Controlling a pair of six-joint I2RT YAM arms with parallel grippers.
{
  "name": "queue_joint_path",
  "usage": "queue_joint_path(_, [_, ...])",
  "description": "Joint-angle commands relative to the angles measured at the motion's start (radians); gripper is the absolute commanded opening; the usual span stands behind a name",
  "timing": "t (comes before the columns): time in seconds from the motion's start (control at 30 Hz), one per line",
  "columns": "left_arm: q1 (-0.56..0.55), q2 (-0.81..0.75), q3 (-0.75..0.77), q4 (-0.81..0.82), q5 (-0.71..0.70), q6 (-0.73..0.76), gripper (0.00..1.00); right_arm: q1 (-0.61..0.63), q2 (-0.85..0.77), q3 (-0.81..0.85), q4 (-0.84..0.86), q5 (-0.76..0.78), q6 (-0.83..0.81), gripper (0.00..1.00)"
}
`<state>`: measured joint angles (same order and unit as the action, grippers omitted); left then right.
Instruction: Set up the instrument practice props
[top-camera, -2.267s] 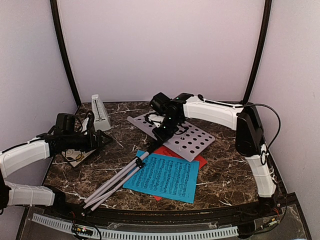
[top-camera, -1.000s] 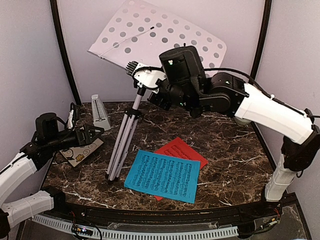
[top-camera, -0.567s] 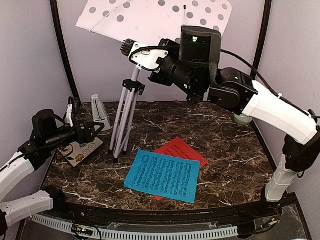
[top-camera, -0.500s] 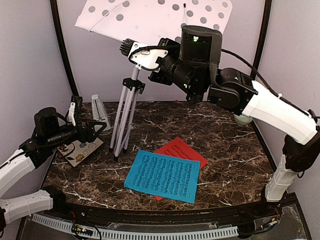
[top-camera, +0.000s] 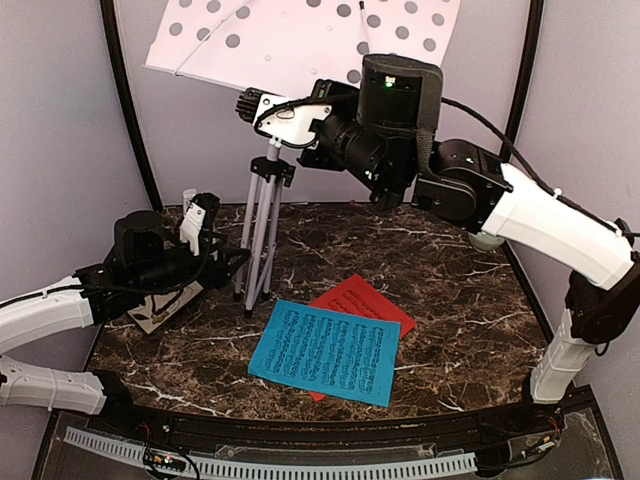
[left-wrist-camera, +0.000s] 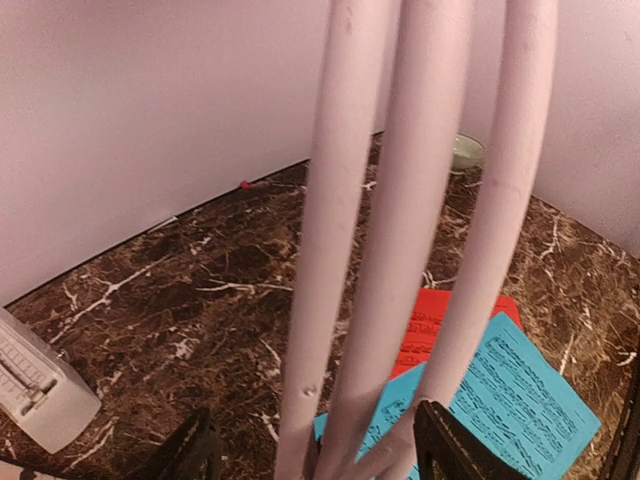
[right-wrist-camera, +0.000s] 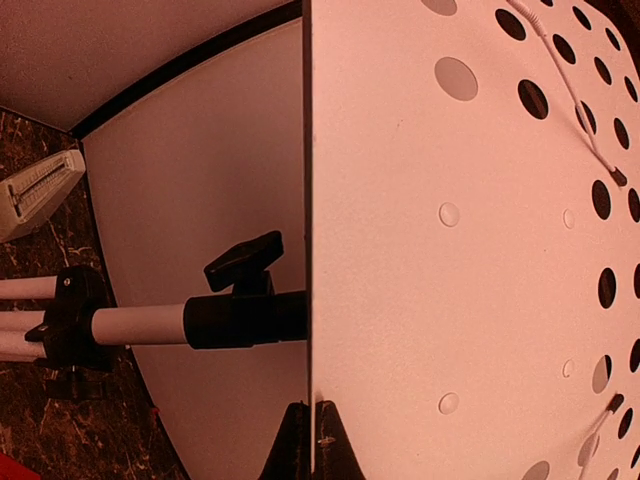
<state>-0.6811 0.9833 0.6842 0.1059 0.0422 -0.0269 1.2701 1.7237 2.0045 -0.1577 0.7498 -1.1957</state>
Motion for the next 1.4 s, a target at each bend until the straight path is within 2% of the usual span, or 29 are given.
queue_joint_path(0.0, [-0.014,0.017,0.037,0.142,-0.151,0.048,0.68,0.015,-0.115,0.03,0.361,-0.012,0.018,0.0])
queue_joint_path(0.43, [-0.033,0.15,0.134,0.172,-0.202,0.15,0.63,0.034,-0.123,0.05,0.32,-0.044,0.102,0.0])
queue_joint_path(0.7, [-0.051,0.166,0.122,0.203,-0.173,0.156,0.65,0.037,-0.123,0.025,0.34,-0.031,0.064,0.0])
queue_joint_path(1.03, [-0.083,0.18,0.173,0.08,-0.21,0.533,0.68,0.047,-0.148,0.028,0.331,-0.055,0.029,0.0])
queue_joint_path(1.2, [-0.083,0.184,0.185,0.037,-0.243,0.713,0.82,0.048,-0.168,0.037,0.336,-0.07,0.026,0.0])
queue_joint_path(1.3, [-0.083,0.194,0.2,0.051,-0.29,0.761,0.86,0.047,-0.171,0.033,0.356,-0.067,0.007,0.0])
queue_joint_path(1.37, [-0.083,0.19,0.218,0.044,-0.275,0.736,0.87,0.047,-0.17,0.025,0.388,-0.049,-0.026,0.0])
